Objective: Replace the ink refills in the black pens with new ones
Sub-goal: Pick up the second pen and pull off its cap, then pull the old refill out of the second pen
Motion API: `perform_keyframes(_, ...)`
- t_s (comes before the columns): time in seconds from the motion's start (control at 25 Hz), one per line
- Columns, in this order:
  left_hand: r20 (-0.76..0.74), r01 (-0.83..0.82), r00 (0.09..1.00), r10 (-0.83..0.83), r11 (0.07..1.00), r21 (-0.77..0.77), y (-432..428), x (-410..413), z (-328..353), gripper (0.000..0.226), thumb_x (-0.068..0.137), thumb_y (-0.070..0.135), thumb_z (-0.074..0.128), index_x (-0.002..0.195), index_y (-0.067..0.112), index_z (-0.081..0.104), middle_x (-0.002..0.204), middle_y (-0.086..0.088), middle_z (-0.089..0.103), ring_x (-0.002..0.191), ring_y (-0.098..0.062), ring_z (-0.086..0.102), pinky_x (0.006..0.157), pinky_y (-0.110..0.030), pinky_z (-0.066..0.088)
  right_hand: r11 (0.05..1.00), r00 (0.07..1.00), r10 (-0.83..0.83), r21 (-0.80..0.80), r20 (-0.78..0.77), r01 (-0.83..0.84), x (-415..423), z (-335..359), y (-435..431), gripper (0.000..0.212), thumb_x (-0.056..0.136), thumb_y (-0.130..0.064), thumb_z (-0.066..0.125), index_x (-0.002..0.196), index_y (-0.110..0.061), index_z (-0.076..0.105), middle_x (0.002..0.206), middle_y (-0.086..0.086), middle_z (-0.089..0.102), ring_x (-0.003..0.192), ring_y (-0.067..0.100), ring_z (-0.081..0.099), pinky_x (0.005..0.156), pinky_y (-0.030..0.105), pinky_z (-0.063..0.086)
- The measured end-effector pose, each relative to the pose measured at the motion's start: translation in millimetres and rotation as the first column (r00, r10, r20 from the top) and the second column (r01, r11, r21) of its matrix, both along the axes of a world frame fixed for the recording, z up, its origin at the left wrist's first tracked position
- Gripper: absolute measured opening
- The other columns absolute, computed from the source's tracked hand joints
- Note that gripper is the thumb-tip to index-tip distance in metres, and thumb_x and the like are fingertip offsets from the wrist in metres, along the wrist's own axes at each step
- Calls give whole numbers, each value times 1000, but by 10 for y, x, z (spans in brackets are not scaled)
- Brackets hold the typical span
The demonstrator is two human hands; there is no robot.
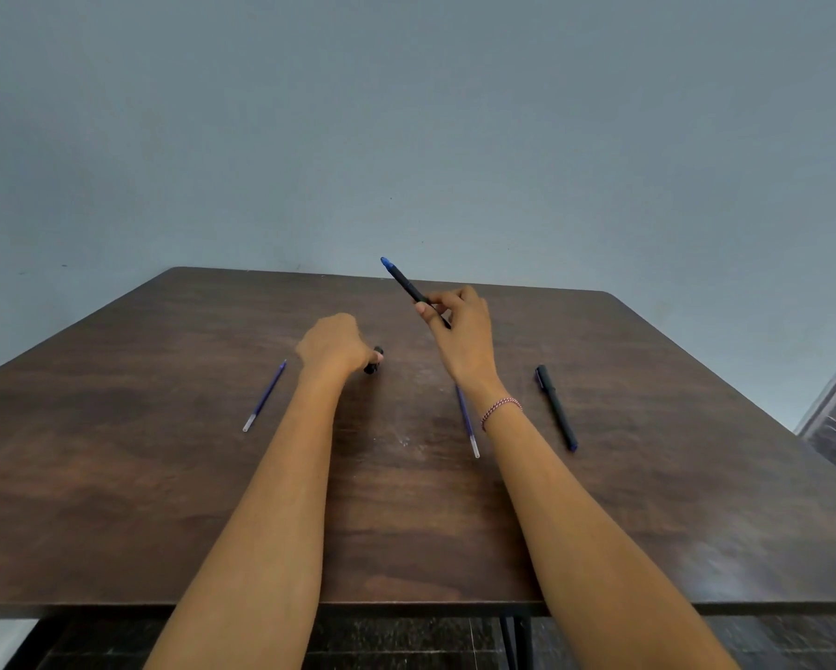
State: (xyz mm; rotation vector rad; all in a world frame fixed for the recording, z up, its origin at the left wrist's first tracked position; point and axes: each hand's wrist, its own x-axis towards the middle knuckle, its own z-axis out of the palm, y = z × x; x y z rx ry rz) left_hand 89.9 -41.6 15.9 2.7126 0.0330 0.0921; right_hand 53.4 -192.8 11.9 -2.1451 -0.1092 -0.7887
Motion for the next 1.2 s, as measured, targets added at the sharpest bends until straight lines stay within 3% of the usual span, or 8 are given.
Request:
perform_keyframes(0.16,-65,15,998,-14,1000,9,-27,-8,8,39,71,46,75,97,17,69,101,-3,68,92,-22,61,77,-35,52,999,1000,11,38,10,-11,9,11,-21,25,92,-27,61,109,-11,69,91,1,49,95,16,47,71,16,33)
perform_keyframes(0.28,-38,-20,999,21,999,43,-21,-70,25,50,71,54,72,102,16,66,104,-2,67,91,-21,59,72,-33,49,993,999,34,116,-2,-34,-1,26,-33,26,91,-26,61,110,-9,69,85,-2,47,75,6,45,63,6,35)
perform_keyframes(0.32,9,-47,999,47,999,3,-16,-83,31,54,72,55,71,107,14,62,107,-3,65,95,-21,59,72,-33,47,988,999,52,146,-15,-49,-4,22,-36,26,92,-26,60,110,-10,70,83,-3,47,70,6,44,62,6,36)
perform_keyframes(0.4,119,-31,990,74,944,-328,-28,-81,57,56,77,45,71,120,12,55,120,-6,60,108,-23,57,84,-34,48,974,994,97,209,-47,-86,-12,20,-46,24,94,-28,58,105,-11,71,85,-4,56,71,5,47,64,10,37)
perform_keyframes(0.52,194,174,981,-3,454,-874,-97,-72,150,36,93,22,56,127,9,53,123,-11,61,105,-17,61,90,-31,49,928,964,240,318,-112,-194,-20,37,-77,22,97,-23,52,96,-11,71,92,-6,69,82,0,58,73,16,41)
perform_keyframes(0.64,232,262,955,-183,161,-952,-152,-143,190,35,99,16,43,131,4,48,122,-14,61,106,-18,62,93,-29,51,872,888,418,362,-194,-331,-35,27,-84,23,99,-20,49,109,-8,66,83,-5,69,71,-7,57,65,13,40)
perform_keyframes(0.84,312,358,898,-310,104,-928,-144,-213,209,30,101,15,36,122,5,55,113,-14,66,96,-14,69,87,-31,52,816,798,544,384,-259,-432,-43,-13,-66,26,97,-18,52,116,-3,62,86,6,71,65,-4,60,70,15,47)
perform_keyframes(1.2,372,387,908,-195,43,-921,-153,-205,190,22,91,6,54,111,-1,63,81,-1,74,80,-14,72,72,-23,57,800,791,568,380,-228,-464,-61,6,-54,21,95,-16,55,109,-3,65,81,7,71,67,-1,64,68,13,50)
